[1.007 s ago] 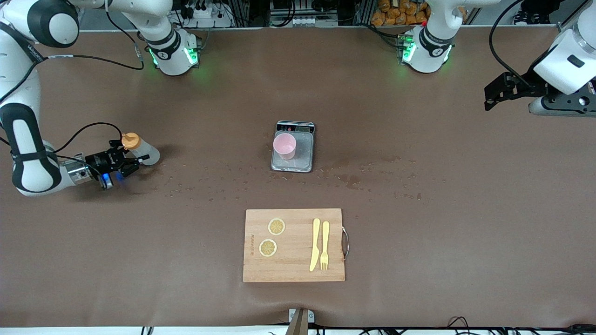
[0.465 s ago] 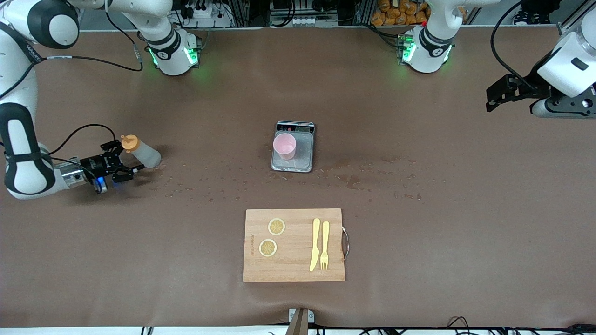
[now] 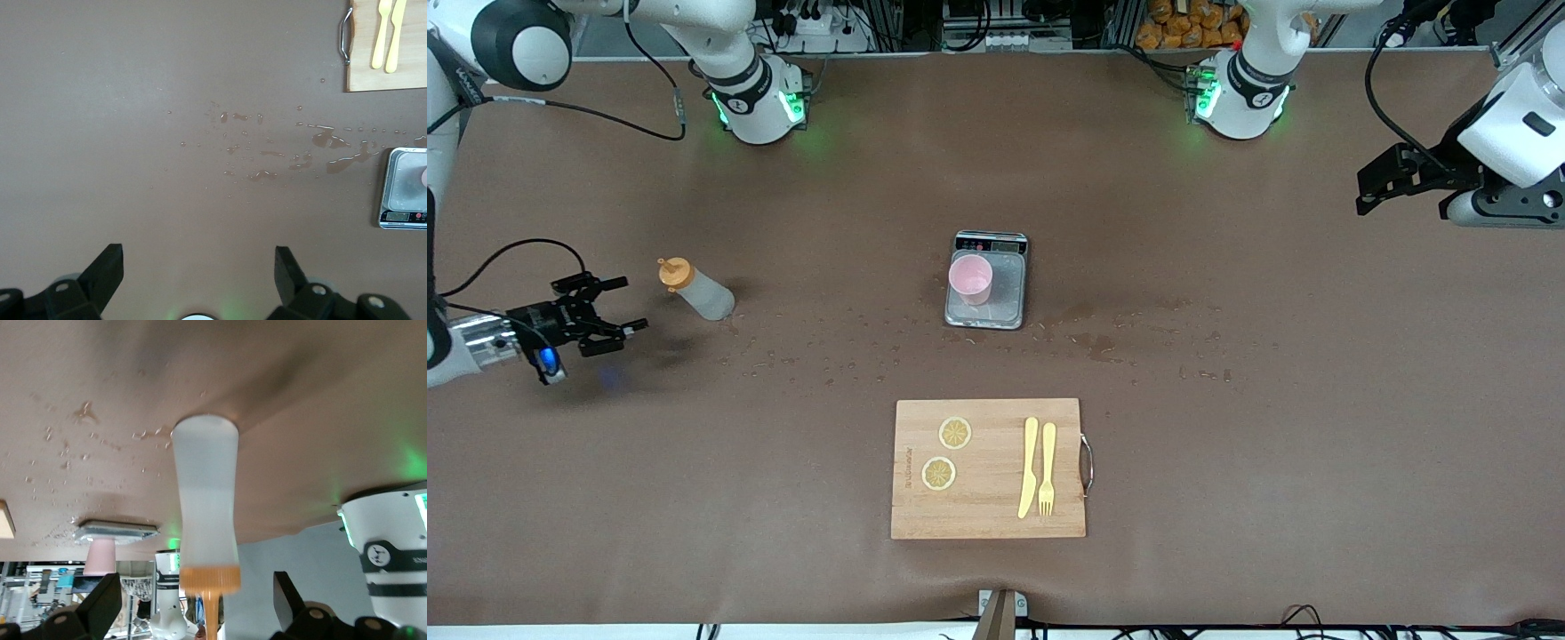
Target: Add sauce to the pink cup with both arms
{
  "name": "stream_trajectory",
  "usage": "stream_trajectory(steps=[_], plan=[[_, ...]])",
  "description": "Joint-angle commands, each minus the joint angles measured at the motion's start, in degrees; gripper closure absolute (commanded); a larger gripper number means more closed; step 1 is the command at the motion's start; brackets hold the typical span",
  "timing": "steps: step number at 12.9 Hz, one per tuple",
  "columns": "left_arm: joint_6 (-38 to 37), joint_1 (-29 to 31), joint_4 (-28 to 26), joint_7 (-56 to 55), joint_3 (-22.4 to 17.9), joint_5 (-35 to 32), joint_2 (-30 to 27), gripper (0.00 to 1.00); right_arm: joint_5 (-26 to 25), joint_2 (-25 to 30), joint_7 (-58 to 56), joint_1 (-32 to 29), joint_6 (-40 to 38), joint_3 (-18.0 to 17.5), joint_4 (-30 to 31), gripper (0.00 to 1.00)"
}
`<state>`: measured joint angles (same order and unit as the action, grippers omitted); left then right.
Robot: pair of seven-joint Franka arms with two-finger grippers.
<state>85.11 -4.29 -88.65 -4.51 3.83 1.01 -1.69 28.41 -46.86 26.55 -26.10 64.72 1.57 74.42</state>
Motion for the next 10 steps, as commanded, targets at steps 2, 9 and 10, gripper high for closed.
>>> stream_trajectory(steps=[2, 9, 10], plan=[[0.32, 0.51, 0.14, 0.99, 0.48, 1.27, -0.33, 0.0, -1.17, 1.5, -0.09, 0.08, -5.29, -1.48, -9.19, 0.0], [0.23, 0.87, 0.15, 0.99, -0.05, 3.12, -0.42, 0.0, -5.81, 14.24, 0.17, 9.81, -5.92, -4.74, -11.75, 0.0], [0.23, 0.69, 0.49, 0.38, 0.04, 3.12, -0.33, 0.0, -6.35, 15.82, 0.25, 11.4, -5.92, -4.74, -11.75, 0.0]])
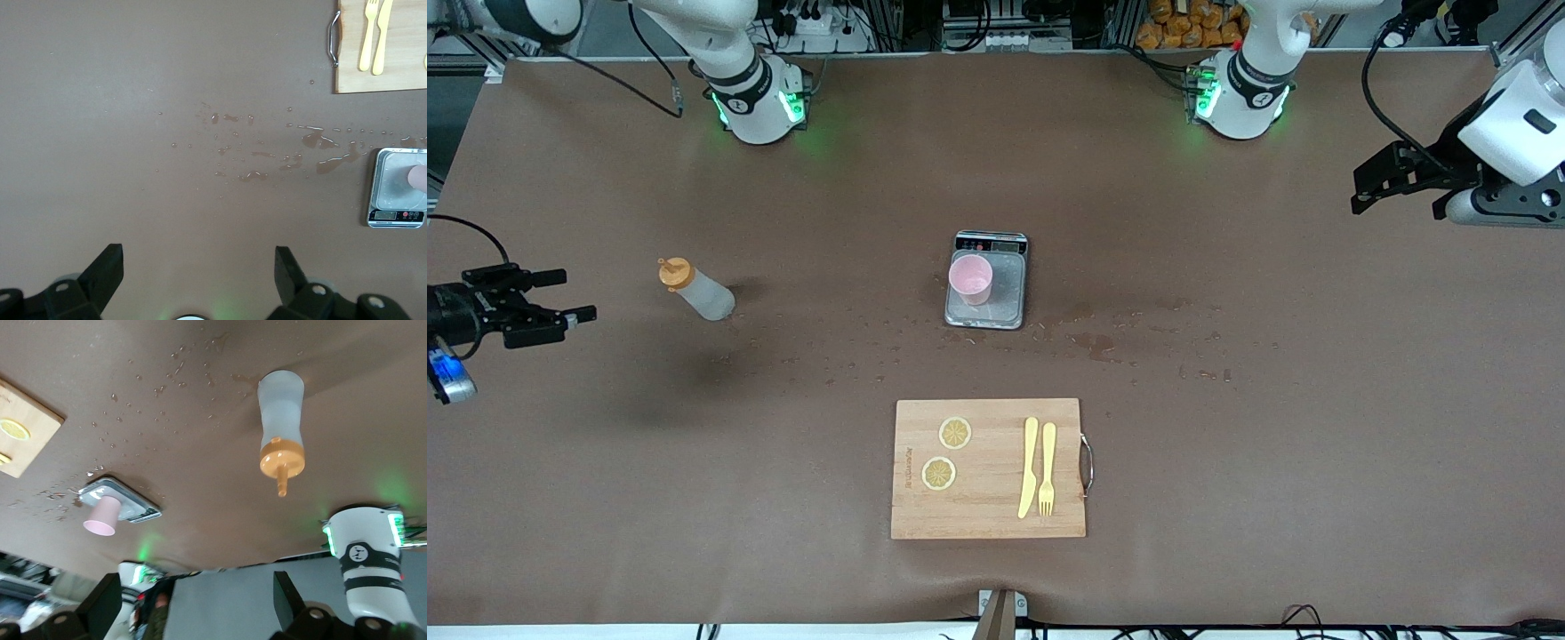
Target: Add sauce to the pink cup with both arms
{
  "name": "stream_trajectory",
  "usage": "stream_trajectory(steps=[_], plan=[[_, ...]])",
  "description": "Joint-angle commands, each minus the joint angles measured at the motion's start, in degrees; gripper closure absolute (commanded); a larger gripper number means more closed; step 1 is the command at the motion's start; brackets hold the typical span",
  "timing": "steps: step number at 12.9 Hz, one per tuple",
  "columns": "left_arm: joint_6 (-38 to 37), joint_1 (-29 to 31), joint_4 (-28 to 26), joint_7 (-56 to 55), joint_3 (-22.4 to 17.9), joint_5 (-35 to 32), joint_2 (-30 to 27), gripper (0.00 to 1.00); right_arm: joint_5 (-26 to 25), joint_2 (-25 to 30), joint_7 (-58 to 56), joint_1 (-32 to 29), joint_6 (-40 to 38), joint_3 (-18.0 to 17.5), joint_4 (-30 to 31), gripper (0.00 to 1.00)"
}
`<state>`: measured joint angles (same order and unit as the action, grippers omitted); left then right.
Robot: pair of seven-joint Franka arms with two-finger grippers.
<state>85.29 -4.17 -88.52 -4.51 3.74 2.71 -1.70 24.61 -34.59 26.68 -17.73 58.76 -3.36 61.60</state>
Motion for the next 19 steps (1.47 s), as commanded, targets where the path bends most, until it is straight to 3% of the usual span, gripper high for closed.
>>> stream_trajectory(steps=[1, 5, 7, 11, 14, 17, 19], plan=[[-0.03, 0.65, 0.54, 0.38, 0.04, 1.33, -0.23, 0.0, -2.46, 4.61, 0.12, 3.84, 0.04, 0.02, 1.07, 0.0], [0.41, 2.33, 0.63, 0.82, 0.04, 2.73, 0.12, 0.0, -4.38, 12.33, 0.39, 9.98, 0.04, 0.02, 1.16, 0.0], [0.76, 2.5, 0.37, 0.82, 0.22, 2.56, 0.03, 0.0, -10.42, 15.15, -0.22, 13.41, 0.56, -0.16, 1.16, 0.0], [1.28, 2.15, 0.45, 0.82, 0.22, 2.47, 0.12, 0.0, -13.79, 17.79, -8.89, 13.52, 3.71, -0.07, 3.51, 0.0], [1.2, 1.97, 0.28, 0.82, 0.22, 2.47, 0.12, 0.0, -17.82, 26.91, -15.23, 13.95, 14.67, -0.16, 16.22, 0.0], [1.29, 1.97, 0.1, 0.82, 0.4, 2.3, 0.12, 0.0, -18.1, 35.44, -21.49, 12.82, 24.18, 0.1, 29.6, 0.0], [1.2, 1.97, 0.28, 0.73, 1.09, 2.12, 0.03, 0.0, -18.1, 36.26, -21.58, 12.72, 25.69, 0.19, 30.86, 0.0]])
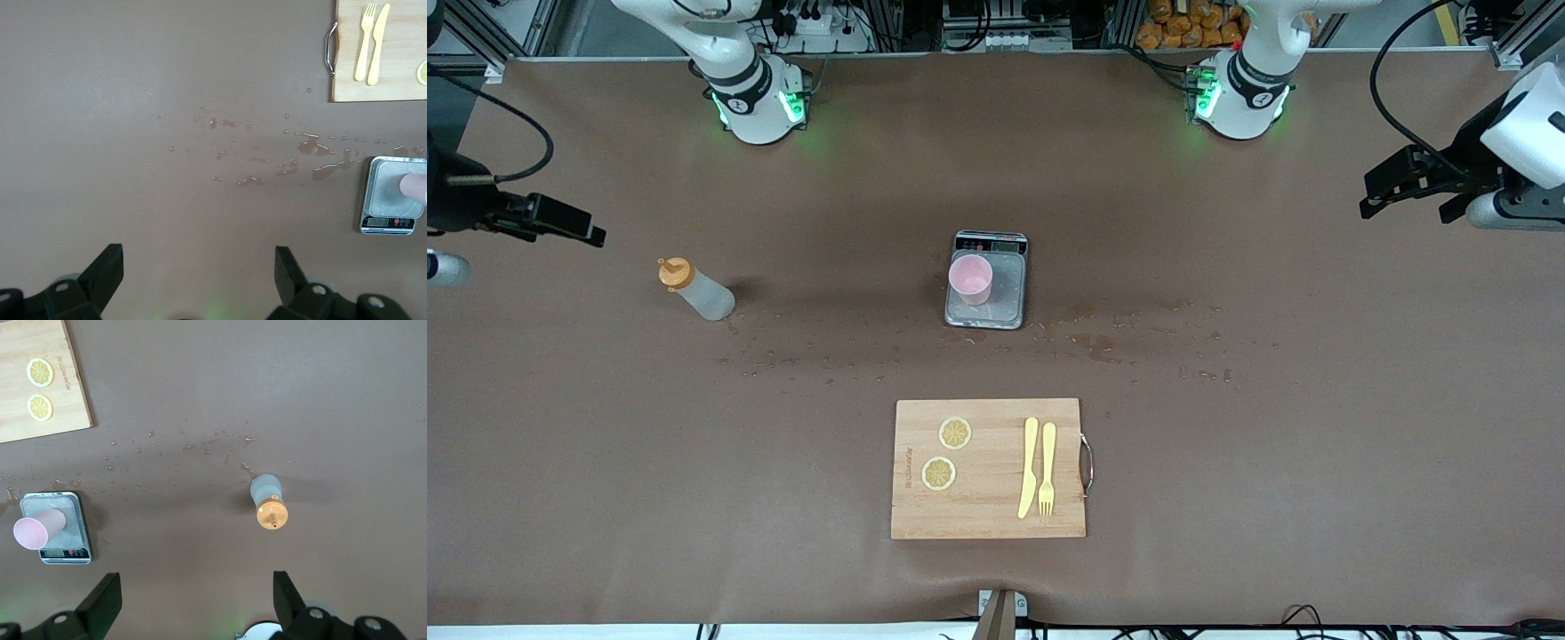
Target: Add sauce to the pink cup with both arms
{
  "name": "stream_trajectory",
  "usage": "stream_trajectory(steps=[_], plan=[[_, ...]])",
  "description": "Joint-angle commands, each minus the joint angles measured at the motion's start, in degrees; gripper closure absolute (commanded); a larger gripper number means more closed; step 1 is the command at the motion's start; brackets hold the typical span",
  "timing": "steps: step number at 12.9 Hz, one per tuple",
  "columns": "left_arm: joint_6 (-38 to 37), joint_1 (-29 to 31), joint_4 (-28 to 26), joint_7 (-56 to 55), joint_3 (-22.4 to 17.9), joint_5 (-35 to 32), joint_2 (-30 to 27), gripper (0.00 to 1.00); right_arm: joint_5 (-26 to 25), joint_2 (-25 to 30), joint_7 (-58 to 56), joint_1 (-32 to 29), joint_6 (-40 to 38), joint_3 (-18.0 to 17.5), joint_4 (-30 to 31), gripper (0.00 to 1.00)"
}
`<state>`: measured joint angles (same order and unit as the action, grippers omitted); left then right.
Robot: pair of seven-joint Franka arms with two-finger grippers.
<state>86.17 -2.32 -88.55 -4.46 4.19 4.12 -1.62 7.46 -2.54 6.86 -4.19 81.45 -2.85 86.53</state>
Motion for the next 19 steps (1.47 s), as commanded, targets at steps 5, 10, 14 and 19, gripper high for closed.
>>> stream_trajectory(steps=[5, 10, 14, 19], plan=[[-0.12, 0.65, 0.48, -0.19, 2.4, -0.34, -0.58, 0.0, -2.54, 3.95, -1.85, -0.73, 5.73, -0.32, 5.32, 0.0], [-0.74, -3.57, 0.74, 0.15, -2.08, -0.43, -0.75, 0.0, -4.91, 4.04, -8.86, -0.38, 9.24, -0.58, 5.32, 0.0], [-0.83, -3.48, 1.61, 1.29, -1.91, -3.58, -0.76, 0.0, -5.09, 4.04, -10.2, -0.55, 11.8, -0.58, 5.5, 0.0], [-0.83, -3.4, 1.89, 3.14, -1.03, -5.27, -0.67, 0.0, -6.49, 3.95, -10.2, -0.55, 12.06, -0.49, 5.58, 0.0]])
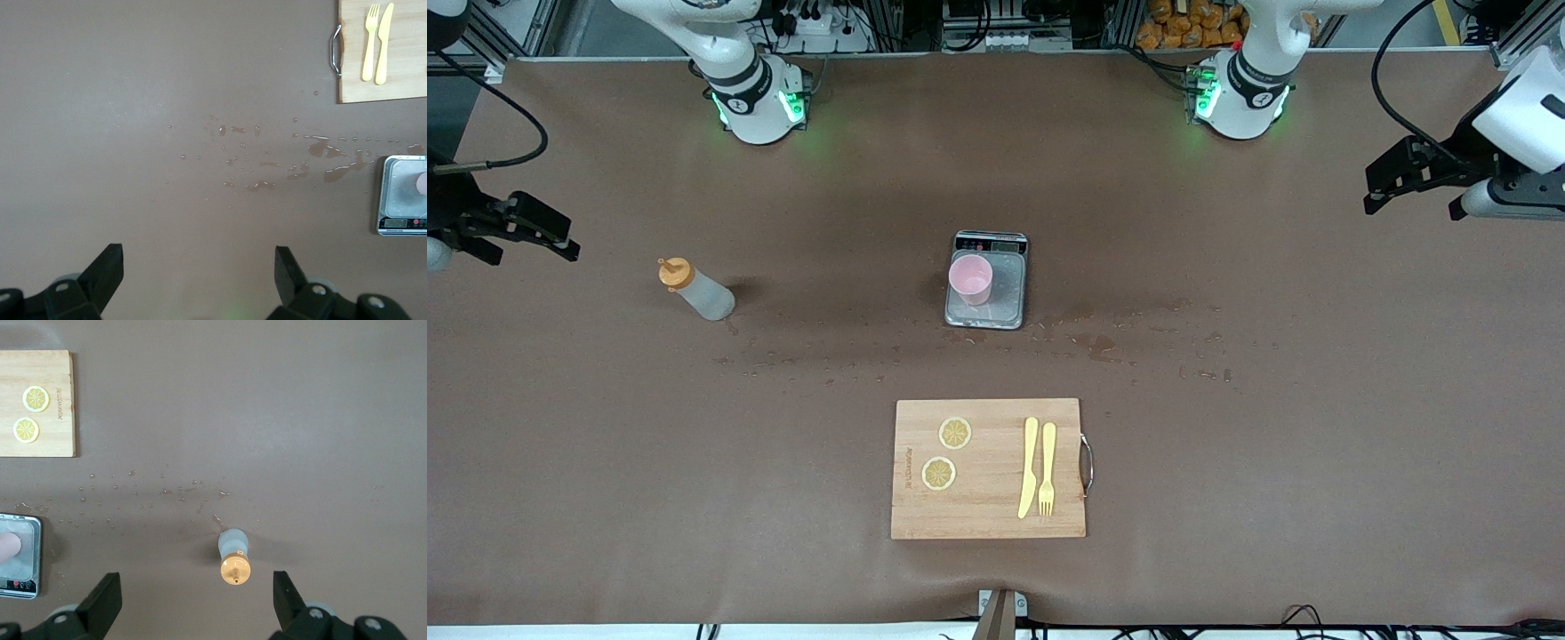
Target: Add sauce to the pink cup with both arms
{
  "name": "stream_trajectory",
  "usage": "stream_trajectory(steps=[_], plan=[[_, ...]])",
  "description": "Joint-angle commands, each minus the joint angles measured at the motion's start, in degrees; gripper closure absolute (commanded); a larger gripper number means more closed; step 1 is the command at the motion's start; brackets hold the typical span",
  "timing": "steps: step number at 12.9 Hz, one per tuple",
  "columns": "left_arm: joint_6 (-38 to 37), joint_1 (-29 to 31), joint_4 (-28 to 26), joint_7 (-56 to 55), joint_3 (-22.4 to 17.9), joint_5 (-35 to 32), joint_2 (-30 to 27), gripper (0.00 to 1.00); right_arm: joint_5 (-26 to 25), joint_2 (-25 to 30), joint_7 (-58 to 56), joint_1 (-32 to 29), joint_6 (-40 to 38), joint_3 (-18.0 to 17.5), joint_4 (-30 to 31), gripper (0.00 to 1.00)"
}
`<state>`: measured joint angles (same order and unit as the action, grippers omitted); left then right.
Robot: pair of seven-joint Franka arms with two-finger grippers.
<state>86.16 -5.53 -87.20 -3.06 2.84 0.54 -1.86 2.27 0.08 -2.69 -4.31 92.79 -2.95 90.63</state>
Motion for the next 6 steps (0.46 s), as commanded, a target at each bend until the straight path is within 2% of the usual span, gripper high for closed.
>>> stream_trajectory(steps=[1, 6], plan=[[-0.82, -0.27, 0.54, 2.0, 0.33, -1.77, -0.42, 0.0, -1.3, 1.33, -0.65, -0.61, 0.72, -0.39, 1.48, 0.0], [-0.99, -0.53, 0.53, 2.01, 0.5, -1.77, -0.42, 0.0, -1.3, 1.33, -0.65, -0.44, 0.72, -0.48, 1.48, 0.0]])
